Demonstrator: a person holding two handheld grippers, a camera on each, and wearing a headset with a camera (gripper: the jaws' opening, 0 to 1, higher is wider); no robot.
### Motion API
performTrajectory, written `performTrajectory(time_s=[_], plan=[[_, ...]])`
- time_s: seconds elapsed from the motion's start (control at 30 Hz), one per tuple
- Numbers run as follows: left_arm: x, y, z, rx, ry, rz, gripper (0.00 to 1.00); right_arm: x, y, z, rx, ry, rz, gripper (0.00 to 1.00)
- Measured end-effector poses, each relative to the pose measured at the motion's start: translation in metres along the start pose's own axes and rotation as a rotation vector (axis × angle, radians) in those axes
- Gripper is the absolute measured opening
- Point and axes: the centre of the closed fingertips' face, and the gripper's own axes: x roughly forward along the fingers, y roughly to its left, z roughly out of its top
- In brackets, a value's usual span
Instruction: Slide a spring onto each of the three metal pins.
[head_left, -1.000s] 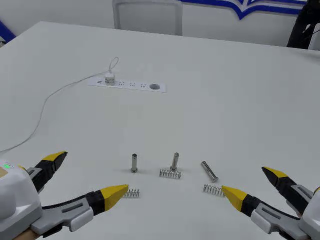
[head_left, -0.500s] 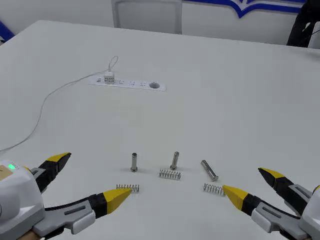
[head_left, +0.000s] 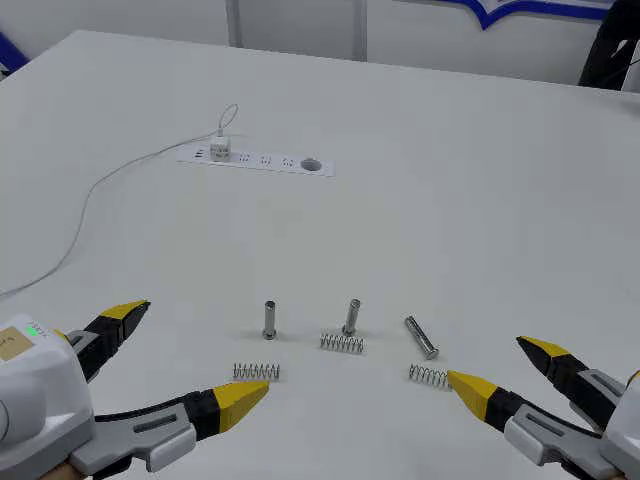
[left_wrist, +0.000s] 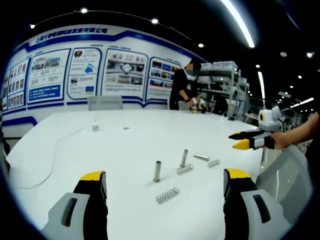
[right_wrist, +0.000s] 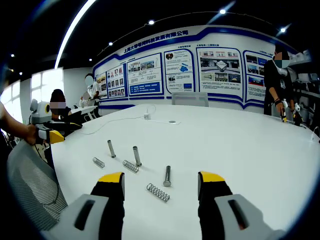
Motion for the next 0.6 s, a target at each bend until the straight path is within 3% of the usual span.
performTrajectory(time_s=[0.6], plan=[[0.0016, -0.0024, -0.0044, -0.014, 0.018, -0.014, 0.97, 0.0085, 0.0062, -0.0086, -0.028, 0.052, 0.037, 0.53]])
